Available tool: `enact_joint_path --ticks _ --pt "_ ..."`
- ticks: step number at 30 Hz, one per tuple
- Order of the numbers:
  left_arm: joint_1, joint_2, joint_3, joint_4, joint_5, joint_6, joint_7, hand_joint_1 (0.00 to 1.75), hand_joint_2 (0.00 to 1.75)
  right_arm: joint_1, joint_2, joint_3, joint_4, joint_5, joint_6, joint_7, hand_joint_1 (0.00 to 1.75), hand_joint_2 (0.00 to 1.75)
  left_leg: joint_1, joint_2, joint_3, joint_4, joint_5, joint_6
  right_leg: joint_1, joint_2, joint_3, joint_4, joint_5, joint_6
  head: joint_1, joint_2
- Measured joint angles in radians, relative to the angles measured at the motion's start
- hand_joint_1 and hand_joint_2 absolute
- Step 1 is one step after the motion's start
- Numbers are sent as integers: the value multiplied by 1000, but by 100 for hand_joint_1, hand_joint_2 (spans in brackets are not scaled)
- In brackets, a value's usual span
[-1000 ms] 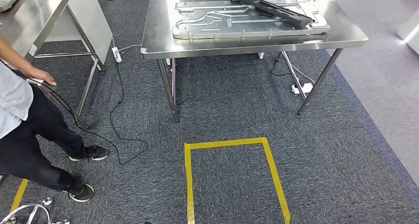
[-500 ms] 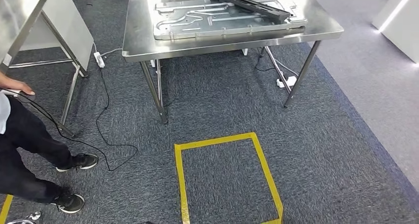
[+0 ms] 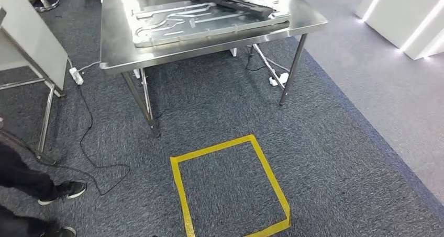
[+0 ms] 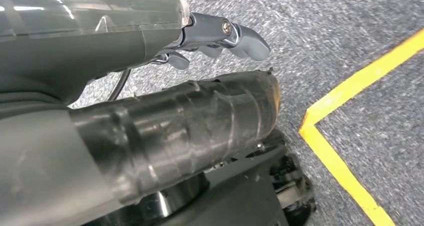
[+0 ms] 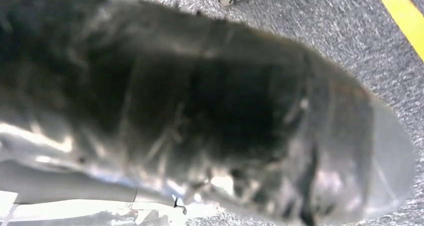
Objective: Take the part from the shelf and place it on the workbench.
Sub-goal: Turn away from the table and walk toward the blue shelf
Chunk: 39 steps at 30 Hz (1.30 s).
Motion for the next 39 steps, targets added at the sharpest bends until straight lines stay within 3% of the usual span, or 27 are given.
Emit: enact_joint_path --ticks 1,3,5,7,8,9,10,12,14,15,16,17,19,21,22,23,24,25,26,28,30,36,37,39 --pt "-2 0 0 0 0 0 0 0 0 1 0 0 0 1 0 0 0 0 1 3 3 -1 -2 -5 -1 10 -1 -1 1 -6 0 0" --pt "-3 0 0 0 0 0 0 0 0 3 1 0 0 4 0 0 0 0 6 -25 -2 25 -26 -18 -3 26 -2 -7 7 -19 0 0" --pt "-1 0 1 0 1 0 0 0 0 1 2 0 0 6 0 0 0 0 9 -71 -45 124 -90 -25 -4 45 -4 -9 12 -28 -1 0" --pt "3 0 2 0 1 1 0 0 0 0 3 0 0 8 0 2 0 0 10 -88 -108 257 -147 -26 -1 67 -9 -9 14 -32 -1 0" --pt "5 0 2 0 2 1 0 0 0 1 4 0 0 9 0 4 0 0 10 -90 -126 294 -152 -25 0 80 -10 -8 14 -33 -1 0" --pt "6 0 3 0 2 2 0 0 0 1 5 0 0 10 0 6 0 0 10 -92 -126 288 -135 -23 0 93 -10 -7 15 -33 -1 0" --pt "7 0 3 0 3 3 0 0 0 2 5 0 0 11 0 9 0 0 10 -96 -107 245 -101 -21 0 106 -10 -6 15 -33 -1 0" --pt "8 0 3 0 3 5 1 0 0 2 8 0 1 13 0 14 0 0 12 -135 -45 103 -28 -13 1 131 -9 -3 16 -29 0 0" --pt "8 1 4 0 3 8 3 0 0 1 13 0 1 18 2 19 0 0 12 -175 -12 19 -1 -6 0 154 -15 -1 19 -20 0 0" --pt "7 1 4 0 3 10 4 0 0 1 14 0 2 22 3 23 0 0 10 -180 -10 11 -3 -3 -2 164 -19 -1 22 -12 0 0" --pt "6 1 4 0 2 12 5 0 0 3 16 0 3 26 5 26 0 0 9 -170 -9 7 -1 1 -4 176 -22 -4 26 -5 0 0" --pt "5 1 4 0 2 14 6 0 0 5 17 0 4 29 7 28 0 0 10 -157 -6 1 4 7 -5 172 -24 -2 27 0 0 0" --pt "5 1 4 0 2 17 7 0 0 7 18 0 6 33 11 33 0 0 12 -130 1 -15 16 21 -1 127 -44 37 -1 7 1 0" --pt "8 1 4 0 3 18 8 0 0 5 20 0 7 37 15 37 0 0 11 -101 1 -21 20 29 0 73 -97 148 -66 10 3 0" --pt "10 1 4 0 3 18 8 0 0 4 21 0 7 39 17 39 0 0 10 -86 0 -21 20 30 -1 64 -128 213 -94 12 3 0" --pt "11 2 5 0 3 18 8 0 0 4 23 1 8 41 17 41 0 0 9 -70 0 -20 19 31 -4 60 -148 257 -107 15 3 0" --pt "10 2 5 0 3 18 8 0 0 4 24 1 9 43 18 43 0 0 8 -56 0 -20 17 30 -6 56 -151 268 -101 18 3 0" --pt "10 2 5 0 3 18 8 0 0 5 24 1 10 45 18 45 0 0 8 -43 1 -19 15 28 -8 50 -132 238 -78 19 3 0" --pt "9 2 5 0 3 18 8 0 0 6 24 1 10 47 18 46 0 0 9 -32 3 -17 12 25 -10 37 -95 175 -46 20 3 0" --pt "8 2 5 0 3 19 8 0 0 4 26 1 10 49 19 49 0 0 5 -14 5 -10 2 16 -6 -8 -23 44 -3 16 3 0" --pt "9 2 5 0 3 19 8 0 0 2 27 1 10 50 19 50 0 0 0 -6 4 -4 -5 9 0 -37 2 -3 2 12 3 0" --pt "6 3 5 0 3 20 8 0 0 3 29 1 10 51 19 51 0 0 0 9 11 -4 -10 -1 0 -8 0 -4 5 1 1 0" --pt "4 3 5 0 3 20 8 0 0 4 30 1 11 52 19 51 0 0 3 -6 6 18 -29 -7 -2 5 -1 -6 7 -7 0 0" --pt "3 3 6 0 2 20 8 0 0 4 31 1 11 55 19 51 0 0 9 -50 -37 128 -98 -20 -3 38 -3 -11 12 -22 -1 0"
